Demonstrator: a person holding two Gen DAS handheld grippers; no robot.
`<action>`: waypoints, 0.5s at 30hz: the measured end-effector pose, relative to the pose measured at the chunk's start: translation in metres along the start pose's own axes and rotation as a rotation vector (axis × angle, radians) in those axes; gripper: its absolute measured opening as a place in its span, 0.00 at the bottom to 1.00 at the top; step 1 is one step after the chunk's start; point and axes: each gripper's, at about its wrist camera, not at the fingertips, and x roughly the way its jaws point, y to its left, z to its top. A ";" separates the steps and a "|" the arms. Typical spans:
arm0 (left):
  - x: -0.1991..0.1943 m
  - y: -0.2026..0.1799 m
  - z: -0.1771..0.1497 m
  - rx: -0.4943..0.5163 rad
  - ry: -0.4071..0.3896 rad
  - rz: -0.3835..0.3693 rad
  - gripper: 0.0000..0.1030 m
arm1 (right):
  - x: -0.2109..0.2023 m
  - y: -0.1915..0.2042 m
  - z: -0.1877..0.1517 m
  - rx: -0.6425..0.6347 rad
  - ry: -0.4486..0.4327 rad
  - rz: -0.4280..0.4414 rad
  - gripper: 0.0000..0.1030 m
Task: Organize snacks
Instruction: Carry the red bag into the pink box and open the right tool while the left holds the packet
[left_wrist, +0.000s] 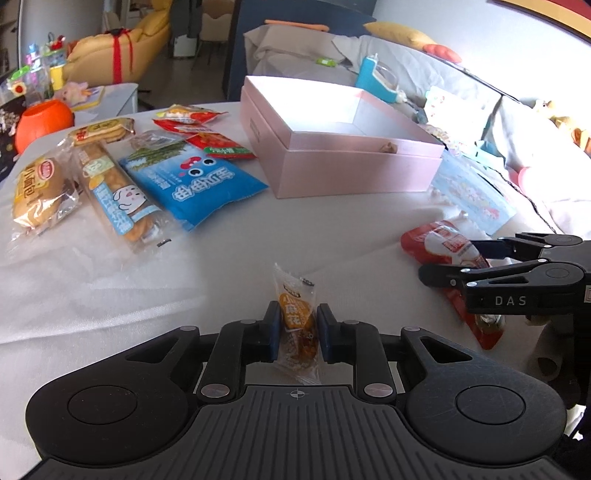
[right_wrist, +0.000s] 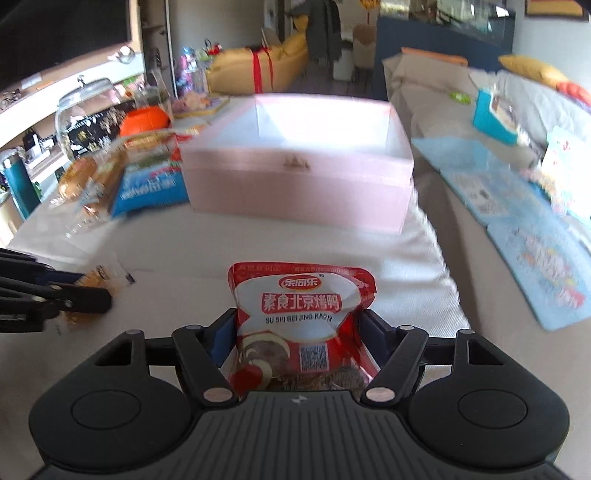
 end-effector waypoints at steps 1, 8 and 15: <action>0.001 0.000 0.000 -0.003 -0.002 -0.001 0.24 | 0.000 0.000 0.000 0.001 -0.001 -0.005 0.71; 0.003 0.000 0.003 -0.028 0.005 0.012 0.25 | 0.015 -0.001 0.011 0.001 0.020 -0.004 0.86; 0.002 -0.002 0.000 0.004 -0.007 0.010 0.25 | 0.019 -0.001 0.027 0.017 0.020 -0.008 0.76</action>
